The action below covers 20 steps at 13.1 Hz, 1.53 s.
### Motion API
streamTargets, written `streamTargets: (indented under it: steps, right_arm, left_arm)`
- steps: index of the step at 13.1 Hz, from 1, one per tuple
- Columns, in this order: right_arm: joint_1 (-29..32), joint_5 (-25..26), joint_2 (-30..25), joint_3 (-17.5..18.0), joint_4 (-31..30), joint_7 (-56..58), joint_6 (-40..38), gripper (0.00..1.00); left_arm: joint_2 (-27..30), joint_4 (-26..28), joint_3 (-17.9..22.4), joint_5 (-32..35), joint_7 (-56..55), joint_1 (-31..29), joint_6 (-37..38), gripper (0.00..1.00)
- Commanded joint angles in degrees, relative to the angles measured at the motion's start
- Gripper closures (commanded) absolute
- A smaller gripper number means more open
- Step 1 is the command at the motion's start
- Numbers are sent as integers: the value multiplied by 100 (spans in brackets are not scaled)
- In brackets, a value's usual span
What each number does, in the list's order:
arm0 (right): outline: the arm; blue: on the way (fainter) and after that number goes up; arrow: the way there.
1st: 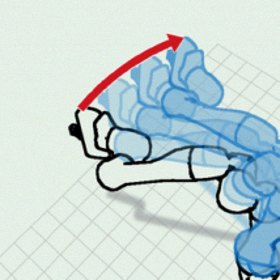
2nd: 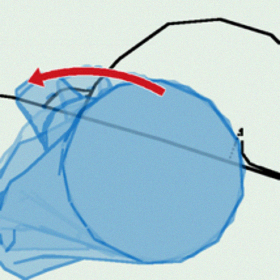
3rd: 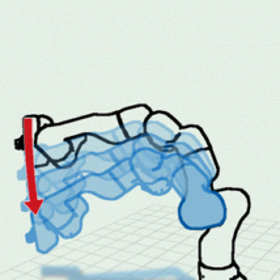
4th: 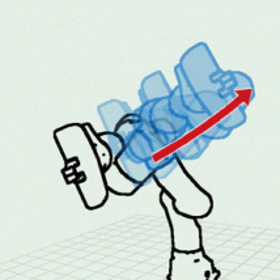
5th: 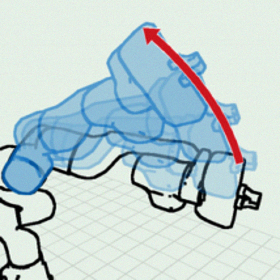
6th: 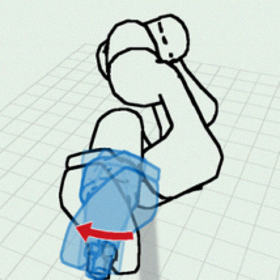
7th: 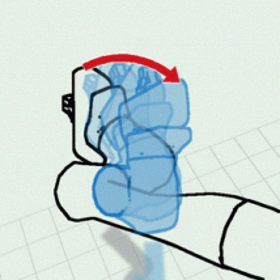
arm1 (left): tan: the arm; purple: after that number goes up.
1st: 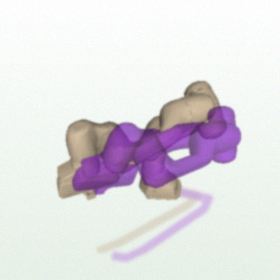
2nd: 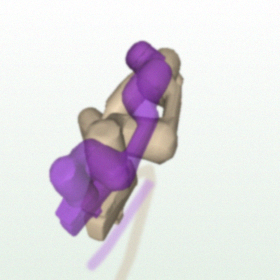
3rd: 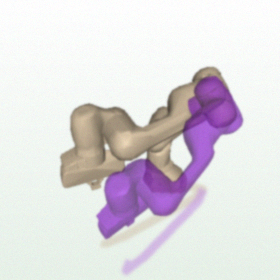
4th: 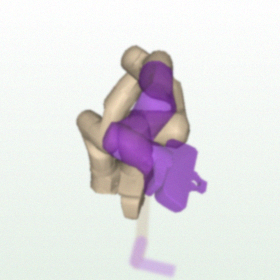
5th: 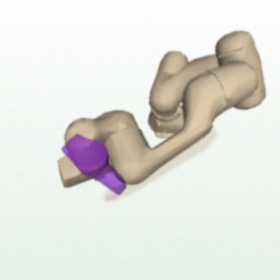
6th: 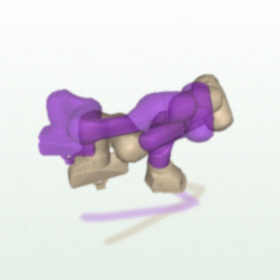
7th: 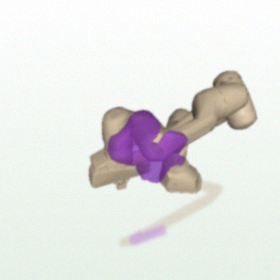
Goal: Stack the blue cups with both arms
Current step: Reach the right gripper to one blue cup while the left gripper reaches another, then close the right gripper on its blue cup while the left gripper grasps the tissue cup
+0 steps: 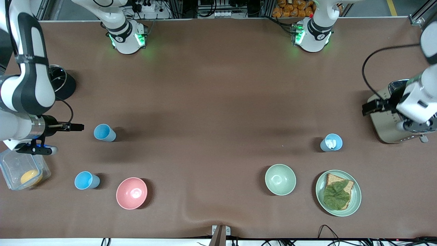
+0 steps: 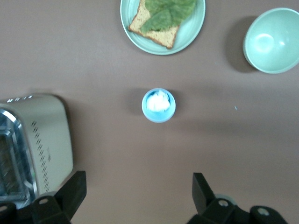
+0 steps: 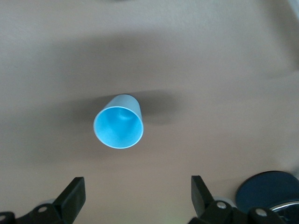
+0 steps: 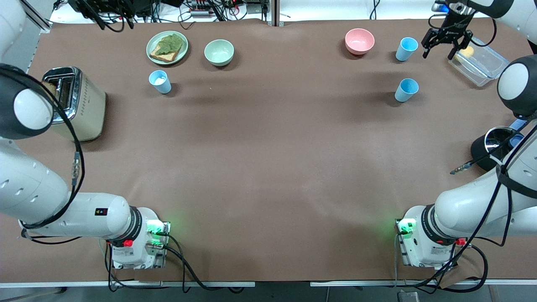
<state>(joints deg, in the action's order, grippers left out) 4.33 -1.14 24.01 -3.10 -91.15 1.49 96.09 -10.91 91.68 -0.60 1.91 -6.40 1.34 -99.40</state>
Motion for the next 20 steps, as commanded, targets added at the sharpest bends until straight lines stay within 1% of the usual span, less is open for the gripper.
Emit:
streamTargets:
  steps: [1,3,5,7,8,10,12,14,16,20]
  right_arm:
    - [-19,52,51,64,-52,-402,50,0]
    - [33,52,51,64,-165,-439,24,0]
    - [138,52,68,64,-175,-439,58,0]
    - [156,52,182,64,-253,-413,338,0]
    - [165,52,174,64,-480,-404,627,0]
    - [156,52,139,64,-903,-395,1347,0]
    - [183,44,235,64,-948,-395,1692,0]
    - [165,35,349,64,-957,-395,1711,0]
    - [174,-17,490,73,-1114,-404,1729,0]
    - [130,-27,569,73,-1256,-457,1729,0]
  left_arm:
    - [-147,761,-10,-111,148,-151,-1121,0]
    - [-384,1201,-10,-111,376,-204,-1965,0]
    - [-735,1370,-19,-111,787,-484,-2477,0]
    - [-1026,1379,-27,-111,965,-599,-2672,0]
    - [-1114,1388,-28,-111,957,-599,-2699,0]
    - [-1203,1396,-54,-120,957,-591,-2699,0]
    - [-1238,1414,-89,-120,957,-521,-2699,0]
    - [-1343,1475,-229,-120,957,-582,-2856,0]
    - [-1405,1642,-238,-120,957,-556,-3181,0]
    - [-1563,1651,-309,-120,957,-556,-3367,0]
